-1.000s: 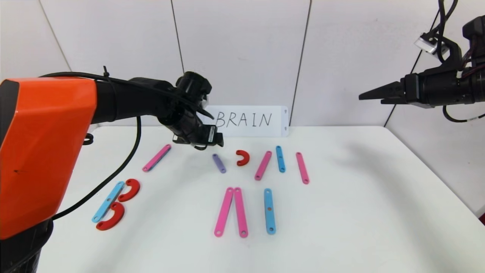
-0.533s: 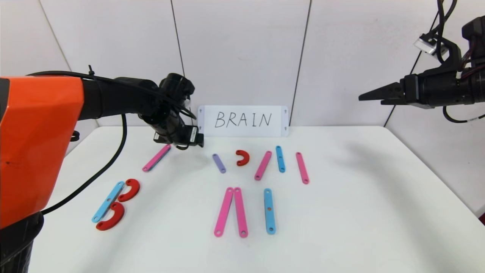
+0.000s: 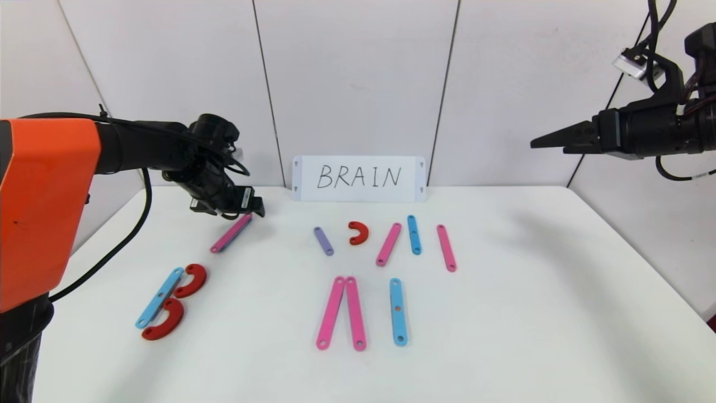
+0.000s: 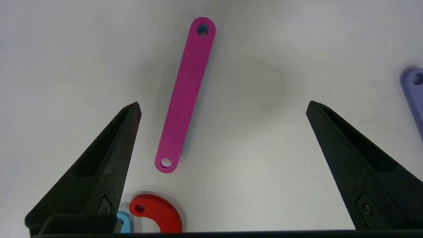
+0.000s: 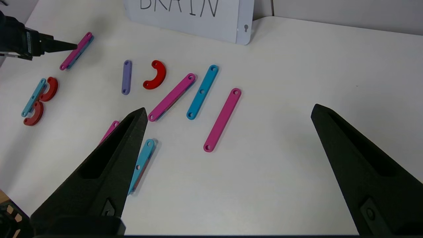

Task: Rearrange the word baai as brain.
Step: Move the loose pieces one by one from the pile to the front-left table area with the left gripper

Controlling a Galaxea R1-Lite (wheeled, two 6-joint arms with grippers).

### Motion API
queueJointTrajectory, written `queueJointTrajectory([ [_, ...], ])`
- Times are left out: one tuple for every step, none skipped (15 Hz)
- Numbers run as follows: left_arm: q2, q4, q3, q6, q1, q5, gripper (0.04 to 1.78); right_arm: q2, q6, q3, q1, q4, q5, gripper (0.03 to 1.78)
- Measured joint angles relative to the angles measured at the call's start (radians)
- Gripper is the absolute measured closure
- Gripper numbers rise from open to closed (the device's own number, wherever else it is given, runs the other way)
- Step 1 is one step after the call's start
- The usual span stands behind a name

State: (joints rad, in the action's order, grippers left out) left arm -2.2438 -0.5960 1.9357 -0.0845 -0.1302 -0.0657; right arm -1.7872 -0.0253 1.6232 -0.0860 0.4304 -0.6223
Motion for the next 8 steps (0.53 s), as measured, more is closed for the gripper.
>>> queueJointTrajectory([
  [-0.012, 0.001, 0.005, 0.012, 0.016, 0.001, 0.07, 0.0, 0.0, -0.001, 0.0, 0.0, 0.0, 0.08],
  [-0.023, 0.001, 0.009, 0.018, 0.029, 0.002, 0.07, 0.001, 0.0, -0.002, 0.0, -0.001, 0.0, 0.08],
  [-0.034, 0.001, 0.011, 0.02, 0.037, 0.002, 0.07, 0.001, 0.0, -0.003, 0.0, -0.001, 0.0, 0.08],
  [-0.044, 0.001, 0.014, 0.02, 0.042, 0.003, 0.07, 0.001, 0.0, -0.004, 0.0, -0.001, 0.001, 0.08],
  [-0.054, 0.001, 0.021, 0.021, 0.045, 0.004, 0.07, 0.002, -0.001, -0.004, 0.0, -0.001, 0.001, 0.08],
  [-0.065, 0.001, 0.028, 0.021, 0.047, 0.005, 0.07, 0.002, -0.008, -0.004, 0.0, -0.001, 0.001, 0.08],
  [-0.076, 0.001, 0.032, 0.021, 0.05, 0.005, 0.07, 0.002, -0.011, -0.006, 0.0, -0.001, 0.001, 0.08],
  [-0.085, 0.0, 0.034, 0.021, 0.054, 0.005, 0.08, 0.003, -0.013, -0.006, -0.001, -0.001, 0.001, 0.08],
])
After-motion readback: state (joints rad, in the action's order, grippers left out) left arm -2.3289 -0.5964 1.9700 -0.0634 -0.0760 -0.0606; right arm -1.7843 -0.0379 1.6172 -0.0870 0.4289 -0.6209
